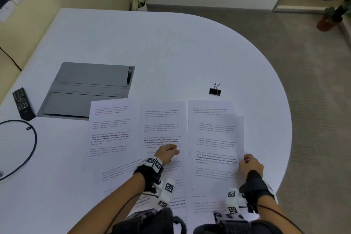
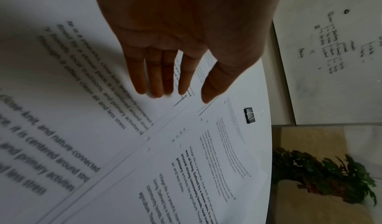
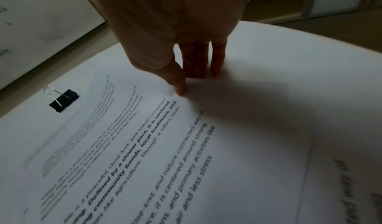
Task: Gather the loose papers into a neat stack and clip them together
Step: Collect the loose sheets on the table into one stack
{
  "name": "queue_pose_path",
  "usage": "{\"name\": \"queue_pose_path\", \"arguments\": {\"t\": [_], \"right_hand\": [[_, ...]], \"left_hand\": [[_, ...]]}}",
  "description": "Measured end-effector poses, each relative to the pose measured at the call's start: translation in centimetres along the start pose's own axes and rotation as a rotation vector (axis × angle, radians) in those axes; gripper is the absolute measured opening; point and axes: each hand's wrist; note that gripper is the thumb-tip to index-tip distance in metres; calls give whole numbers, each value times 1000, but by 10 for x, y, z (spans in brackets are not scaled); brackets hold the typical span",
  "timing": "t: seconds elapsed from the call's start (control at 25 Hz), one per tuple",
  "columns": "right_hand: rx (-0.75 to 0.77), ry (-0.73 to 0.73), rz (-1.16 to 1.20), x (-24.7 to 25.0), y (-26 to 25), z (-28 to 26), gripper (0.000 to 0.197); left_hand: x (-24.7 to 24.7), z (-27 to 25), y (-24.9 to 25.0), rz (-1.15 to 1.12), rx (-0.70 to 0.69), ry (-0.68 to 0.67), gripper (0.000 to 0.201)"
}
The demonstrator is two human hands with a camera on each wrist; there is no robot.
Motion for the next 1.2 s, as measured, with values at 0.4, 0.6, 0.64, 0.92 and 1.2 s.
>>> {"name": "queue_pose_path", "arguments": {"t": [0.4, 0.6, 0.64, 0.92, 1.2], "right_hand": [[-22, -89, -37, -6, 31, -39, 12], [-57, -172, -112, -8, 39, -53, 18], [-65, -143, -138, -10, 39, -57, 24], [-174, -139, -76, -28, 11, -84, 71], [-158, -297, 236, -35, 20, -84, 57]], "left_hand": [[-18, -26, -15, -91, 109, -79, 40], [-24, -37, -21, -123, 111, -96, 32], [-27, -40, -22, -117, 114, -107, 36], [-38, -56, -37, -158, 113, -162, 42], [-42, -64, -43, -181, 133, -225, 49]]}}
Point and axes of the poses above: each hand's wrist, its own z-axis towards the middle knuckle, its own x-axis out of the back of the hand, y = z × x, and after that the axes turned 3 degrees about z, right-handed
